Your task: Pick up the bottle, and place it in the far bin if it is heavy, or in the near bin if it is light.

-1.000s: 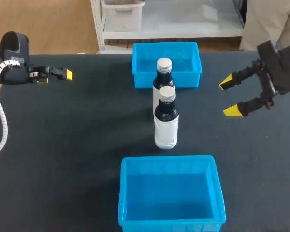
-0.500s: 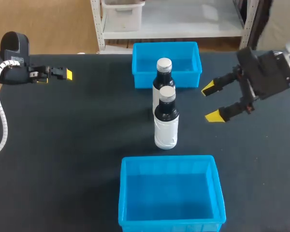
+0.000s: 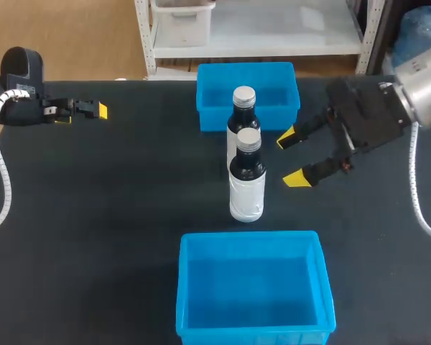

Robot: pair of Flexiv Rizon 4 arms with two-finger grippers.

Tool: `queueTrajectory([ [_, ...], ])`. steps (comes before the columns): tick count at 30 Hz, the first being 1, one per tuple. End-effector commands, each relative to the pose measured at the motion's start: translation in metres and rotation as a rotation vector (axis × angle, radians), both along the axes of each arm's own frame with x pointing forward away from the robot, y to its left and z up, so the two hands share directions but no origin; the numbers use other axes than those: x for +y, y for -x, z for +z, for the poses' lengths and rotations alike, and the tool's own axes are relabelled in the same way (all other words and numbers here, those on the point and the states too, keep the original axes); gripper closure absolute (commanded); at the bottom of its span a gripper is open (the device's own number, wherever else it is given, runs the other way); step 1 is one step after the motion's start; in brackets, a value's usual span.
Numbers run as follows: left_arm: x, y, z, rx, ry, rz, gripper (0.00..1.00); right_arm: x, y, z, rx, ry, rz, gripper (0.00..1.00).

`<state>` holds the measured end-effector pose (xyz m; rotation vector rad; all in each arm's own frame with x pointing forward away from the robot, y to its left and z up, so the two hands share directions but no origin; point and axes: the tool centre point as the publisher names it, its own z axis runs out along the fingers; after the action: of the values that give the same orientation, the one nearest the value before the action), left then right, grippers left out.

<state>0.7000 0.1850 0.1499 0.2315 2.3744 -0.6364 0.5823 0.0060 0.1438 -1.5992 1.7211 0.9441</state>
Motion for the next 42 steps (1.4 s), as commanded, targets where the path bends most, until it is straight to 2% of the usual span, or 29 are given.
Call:
queueTrajectory([
  [1, 0.0, 0.0, 0.0, 0.0, 0.0, 0.0, 0.0, 0.008, -0.008, -0.004, -0.001, -0.002, 0.002, 0.0],
  [24, 0.0, 0.0, 0.0, 0.0, 0.0, 0.0, 0.0, 0.033, -0.032, -0.013, 0.009, -0.021, -0.036, 0.0],
  [42, 0.0, 0.0, 0.0, 0.0, 0.0, 0.0, 0.0, 0.05, -0.029, -0.017, 0.011, -0.031, -0.043, 0.0],
])
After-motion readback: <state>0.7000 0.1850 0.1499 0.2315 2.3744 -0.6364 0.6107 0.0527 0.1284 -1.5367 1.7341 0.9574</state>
